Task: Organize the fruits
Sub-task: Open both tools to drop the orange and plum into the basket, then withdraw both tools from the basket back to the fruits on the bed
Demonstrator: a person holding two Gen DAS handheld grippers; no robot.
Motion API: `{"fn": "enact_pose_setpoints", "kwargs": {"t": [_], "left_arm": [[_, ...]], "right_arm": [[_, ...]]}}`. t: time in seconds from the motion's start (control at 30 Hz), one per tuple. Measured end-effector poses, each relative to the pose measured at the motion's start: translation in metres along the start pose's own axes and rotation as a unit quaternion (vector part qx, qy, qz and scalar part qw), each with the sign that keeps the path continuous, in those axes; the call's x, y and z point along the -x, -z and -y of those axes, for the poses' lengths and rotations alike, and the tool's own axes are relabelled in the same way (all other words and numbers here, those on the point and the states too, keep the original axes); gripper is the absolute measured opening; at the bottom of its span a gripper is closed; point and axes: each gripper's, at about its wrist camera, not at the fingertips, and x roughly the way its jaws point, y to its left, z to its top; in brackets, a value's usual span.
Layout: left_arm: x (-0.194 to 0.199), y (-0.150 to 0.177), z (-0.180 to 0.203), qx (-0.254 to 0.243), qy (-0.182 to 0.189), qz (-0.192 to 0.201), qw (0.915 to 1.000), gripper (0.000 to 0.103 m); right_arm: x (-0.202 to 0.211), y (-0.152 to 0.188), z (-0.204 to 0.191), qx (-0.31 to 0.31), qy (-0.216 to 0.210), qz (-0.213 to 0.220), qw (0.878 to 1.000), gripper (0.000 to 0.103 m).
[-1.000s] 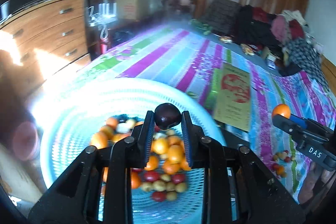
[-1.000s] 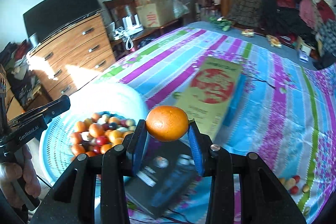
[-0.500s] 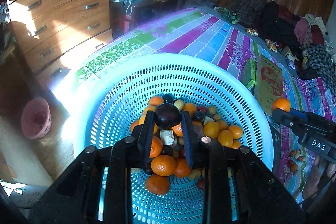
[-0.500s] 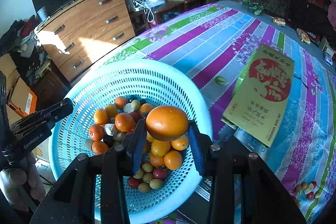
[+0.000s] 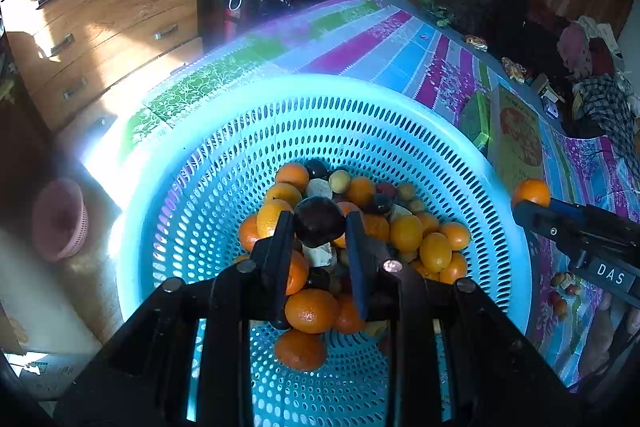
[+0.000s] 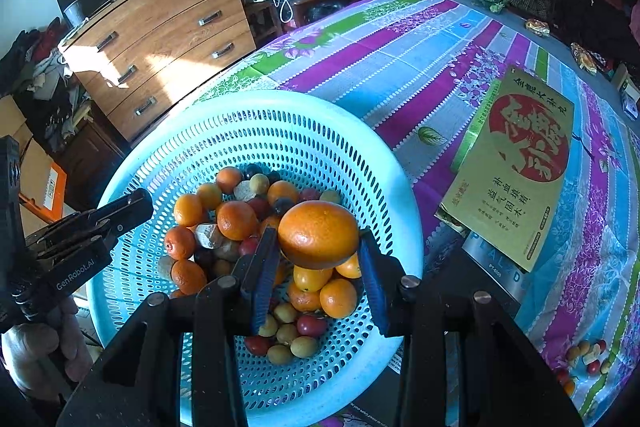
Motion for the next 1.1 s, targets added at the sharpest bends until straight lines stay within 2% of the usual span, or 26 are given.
{"fn": "enact_pose_setpoints", "kwargs": {"t": [0.8,0.83,0.93,1.0,1.1], "left_arm": [[-0.01,0.0,-0.005,0.014,-0.001,-0.013,0.9998,0.027],[-0.011,0.0,-0.006,0.015,-0.002,-0.015,0.9998,0.029],[-0.011,0.001,-0.006,0.012,-0.003,-0.013,0.9998,0.057],[-0.009,0.001,-0.005,0.01,-0.005,-0.008,0.9999,0.062],[-0.009,0.0,-0.004,0.011,-0.006,-0.006,0.9999,0.066]], "right_arm": [[-0.012,0.002,-0.001,-0.003,-0.01,-0.015,1.0,0.044],[-0.013,0.002,-0.001,-0.003,-0.009,-0.014,1.0,0.044],[-0.013,0.003,-0.001,-0.003,-0.01,-0.014,1.0,0.044],[-0.012,0.002,0.0,-0.003,-0.008,-0.011,1.0,0.051],[-0.009,0.002,0.001,-0.006,-0.009,-0.006,1.0,0.054]]}}
